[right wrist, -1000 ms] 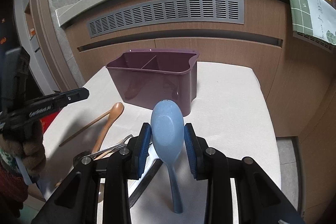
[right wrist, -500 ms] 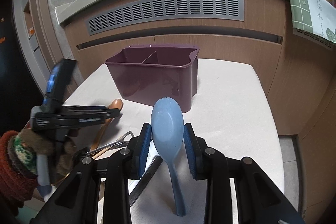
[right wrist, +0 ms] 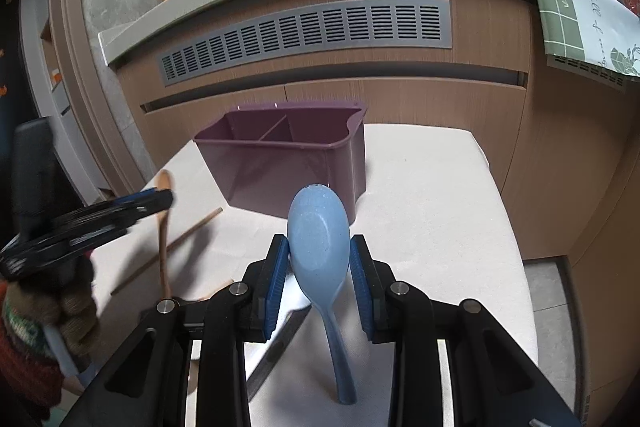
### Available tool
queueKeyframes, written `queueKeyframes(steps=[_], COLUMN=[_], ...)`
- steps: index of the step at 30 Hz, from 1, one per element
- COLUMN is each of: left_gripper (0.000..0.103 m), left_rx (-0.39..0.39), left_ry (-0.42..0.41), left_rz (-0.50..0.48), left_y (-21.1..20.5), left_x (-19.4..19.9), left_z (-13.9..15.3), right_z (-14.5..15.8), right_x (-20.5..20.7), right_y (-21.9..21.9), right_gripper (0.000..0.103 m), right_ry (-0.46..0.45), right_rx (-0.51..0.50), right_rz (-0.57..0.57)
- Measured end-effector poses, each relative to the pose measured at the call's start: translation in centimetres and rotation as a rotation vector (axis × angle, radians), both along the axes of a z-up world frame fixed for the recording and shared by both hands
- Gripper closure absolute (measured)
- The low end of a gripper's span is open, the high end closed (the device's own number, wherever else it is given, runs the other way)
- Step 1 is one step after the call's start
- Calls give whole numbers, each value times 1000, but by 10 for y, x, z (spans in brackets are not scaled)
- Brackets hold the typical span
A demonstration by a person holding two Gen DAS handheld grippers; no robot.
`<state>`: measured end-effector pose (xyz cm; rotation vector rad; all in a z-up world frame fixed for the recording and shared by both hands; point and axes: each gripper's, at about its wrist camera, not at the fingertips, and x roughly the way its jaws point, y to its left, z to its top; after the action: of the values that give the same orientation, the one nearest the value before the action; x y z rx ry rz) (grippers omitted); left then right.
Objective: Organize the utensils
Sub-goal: 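Lift the wooden spoon into the holder with the left tool while the right tool carries the blue spoon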
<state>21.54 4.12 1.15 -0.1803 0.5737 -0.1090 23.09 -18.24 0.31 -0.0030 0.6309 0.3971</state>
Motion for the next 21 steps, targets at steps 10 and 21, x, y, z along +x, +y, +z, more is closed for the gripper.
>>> queueKeyframes(steps=[10, 21], left_gripper=[73, 62], left_rx=[-129, -285], left_ry=[-366, -130], left_rz=[-44, -111], left_y=[17, 25], left_x=[14, 128], left_z=[141, 65], right_z=[115, 95], right_x=[3, 101], right_y=[6, 40], right_gripper=[75, 69], right_ry=[-324, -227], right_rx=[94, 96], right_rz=[47, 38])
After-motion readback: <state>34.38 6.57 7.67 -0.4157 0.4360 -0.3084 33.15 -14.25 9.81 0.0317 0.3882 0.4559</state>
